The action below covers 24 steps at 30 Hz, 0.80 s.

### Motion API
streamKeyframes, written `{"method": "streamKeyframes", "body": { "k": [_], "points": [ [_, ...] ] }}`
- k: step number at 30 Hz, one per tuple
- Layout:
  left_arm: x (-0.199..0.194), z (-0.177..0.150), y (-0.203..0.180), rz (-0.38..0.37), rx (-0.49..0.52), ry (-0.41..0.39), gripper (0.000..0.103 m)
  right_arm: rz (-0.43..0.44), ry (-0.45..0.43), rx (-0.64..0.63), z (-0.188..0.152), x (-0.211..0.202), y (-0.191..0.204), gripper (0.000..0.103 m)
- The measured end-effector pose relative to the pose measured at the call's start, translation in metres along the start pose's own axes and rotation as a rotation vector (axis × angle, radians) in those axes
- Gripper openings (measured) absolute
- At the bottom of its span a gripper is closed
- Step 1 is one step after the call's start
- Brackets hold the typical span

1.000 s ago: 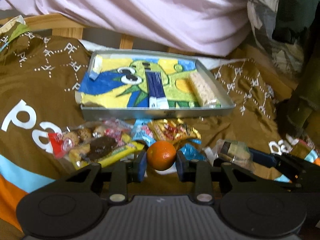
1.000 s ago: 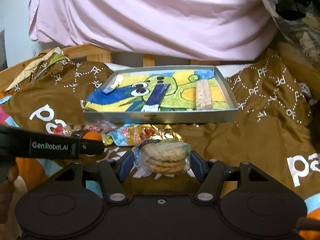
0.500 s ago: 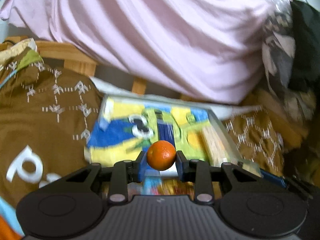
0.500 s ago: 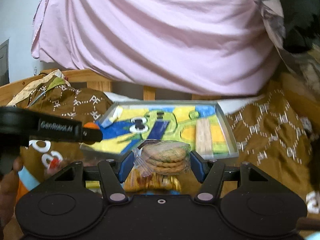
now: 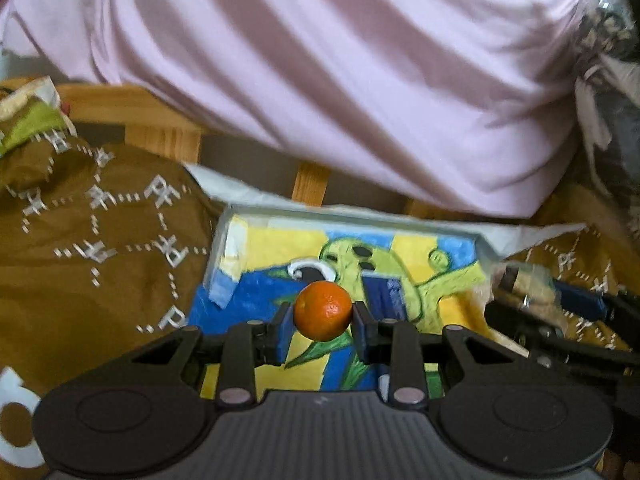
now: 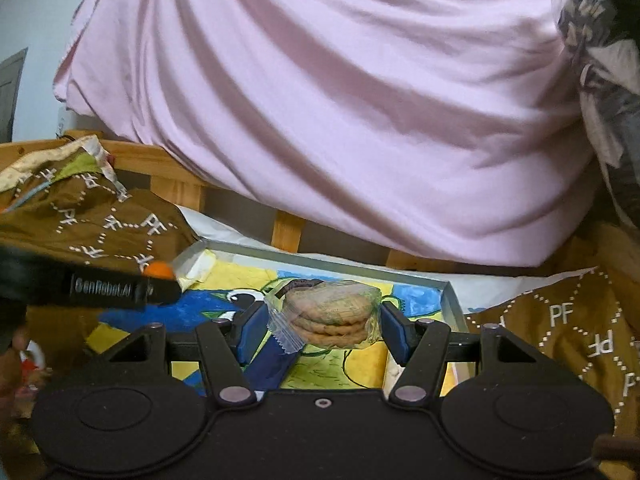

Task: Organize snacks
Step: 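Carry the orange and cookie packet into the tray and open both tools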

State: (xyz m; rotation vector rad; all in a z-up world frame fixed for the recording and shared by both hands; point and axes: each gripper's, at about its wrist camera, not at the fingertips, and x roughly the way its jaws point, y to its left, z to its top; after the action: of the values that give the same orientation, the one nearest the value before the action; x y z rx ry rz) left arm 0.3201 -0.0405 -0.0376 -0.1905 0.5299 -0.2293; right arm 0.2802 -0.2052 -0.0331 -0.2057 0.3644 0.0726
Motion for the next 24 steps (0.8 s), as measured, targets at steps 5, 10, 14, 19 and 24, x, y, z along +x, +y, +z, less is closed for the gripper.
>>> {"method": "streamKeyframes", "body": {
  "k": [5, 10, 14, 19, 24],
  "points": [
    [0.023, -0.012, 0.004, -0.002, 0.003, 0.054, 0.034, -0.004, 0.070, 0.003, -0.016, 0.029, 0.000, 0.062],
    [0.034, -0.017, 0.002, -0.007, 0.016, 0.091, 0.034, 0.004, 0.136, 0.006, -0.033, 0.047, 0.005, 0.062],
    [0.041, -0.019, -0.001, 0.001, 0.032, 0.124, 0.034, 0.006, 0.169, 0.011, -0.041, 0.054, 0.007, 0.063],
    [0.044, -0.020, -0.004, 0.003, 0.040, 0.162, 0.034, 0.012, 0.183, 0.009, -0.042, 0.054, 0.007, 0.064],
    [0.045, -0.020, -0.003, -0.010, 0.027, 0.184, 0.035, 0.019, 0.196, 0.007, -0.041, 0.055, 0.006, 0.075]
  ]
}}
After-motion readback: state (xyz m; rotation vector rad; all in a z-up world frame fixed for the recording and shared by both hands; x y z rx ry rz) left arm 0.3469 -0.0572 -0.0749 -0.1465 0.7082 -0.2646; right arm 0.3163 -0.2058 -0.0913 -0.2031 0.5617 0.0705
